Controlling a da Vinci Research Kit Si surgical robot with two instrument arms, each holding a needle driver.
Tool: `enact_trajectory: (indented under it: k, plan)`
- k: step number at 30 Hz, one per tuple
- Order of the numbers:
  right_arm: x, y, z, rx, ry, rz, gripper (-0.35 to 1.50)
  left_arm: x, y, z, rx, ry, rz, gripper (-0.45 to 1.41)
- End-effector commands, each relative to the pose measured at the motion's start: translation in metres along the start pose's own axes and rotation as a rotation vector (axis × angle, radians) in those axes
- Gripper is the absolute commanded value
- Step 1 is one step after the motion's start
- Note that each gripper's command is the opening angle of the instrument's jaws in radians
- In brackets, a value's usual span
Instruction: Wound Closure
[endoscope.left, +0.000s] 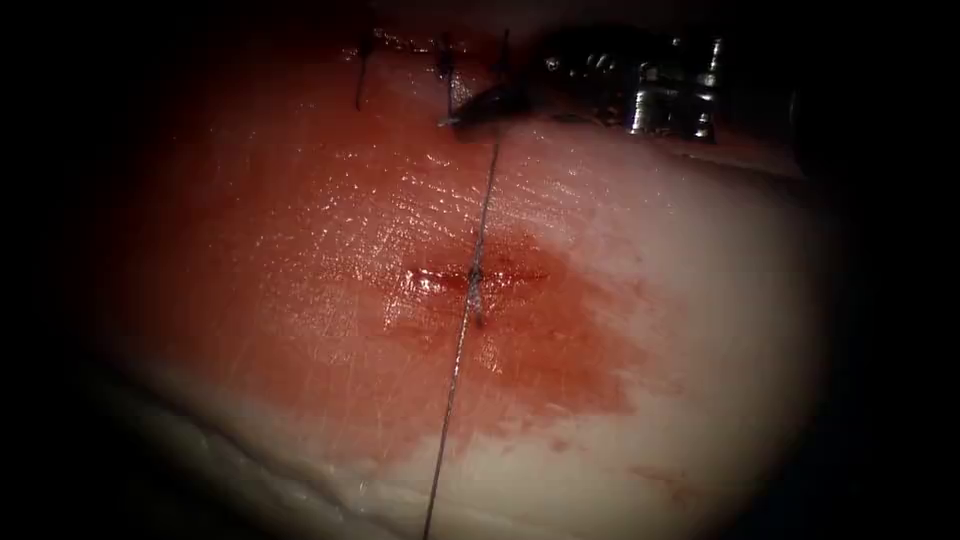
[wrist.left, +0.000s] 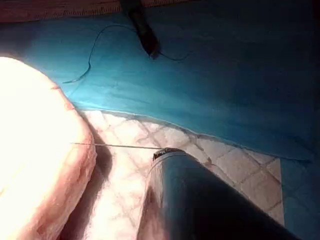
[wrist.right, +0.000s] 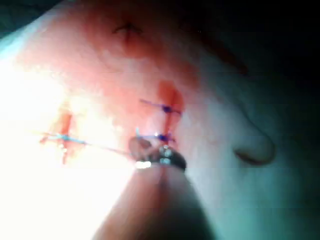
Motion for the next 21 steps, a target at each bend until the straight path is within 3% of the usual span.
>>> enact_trajectory:
  k: [1, 4, 12, 14, 18, 19, 21]
  plan:
    - [0.0004, 0.0004, 0.0007, -0.001, 0.002, -0.002, -0.35, -0.0002, 0.0004, 0.0009, -0.005, -0.001, 0.001, -0.45]
    - [0.0004, 0.0003, 0.0009, -0.003, 0.001, -0.001, -0.35, 0.0005, 0.0, 0.0002, -0.012, 0.0, 0.0, -0.45]
    - [0.0007, -0.0013, 0.001, 0.033, 0.015, -0.015, -0.35, 0.0037, -0.0028, -0.0042, 0.062, 0.045, -0.022, -0.45]
    - [0.0009, -0.0018, 0.0005, 0.027, 0.031, -0.013, 0.22, 0.0047, -0.0039, -0.006, 0.082, 0.058, -0.036, -0.45]
    - [0.0011, -0.0025, -0.002, -0.084, 0.058, 0.01, 0.98, 0.0063, -0.0059, -0.0102, 0.125, 0.073, -0.036, -0.45]
    - [0.0011, -0.0027, -0.0032, -0.116, 0.067, 0.029, 1.15, 0.0067, -0.0064, -0.0113, 0.137, 0.073, -0.033, -0.45]
    - [0.001, -0.0029, -0.0052, -0.143, 0.08, 0.058, 1.25, 0.0075, -0.0075, -0.0141, 0.164, 0.077, -0.03, -0.45]
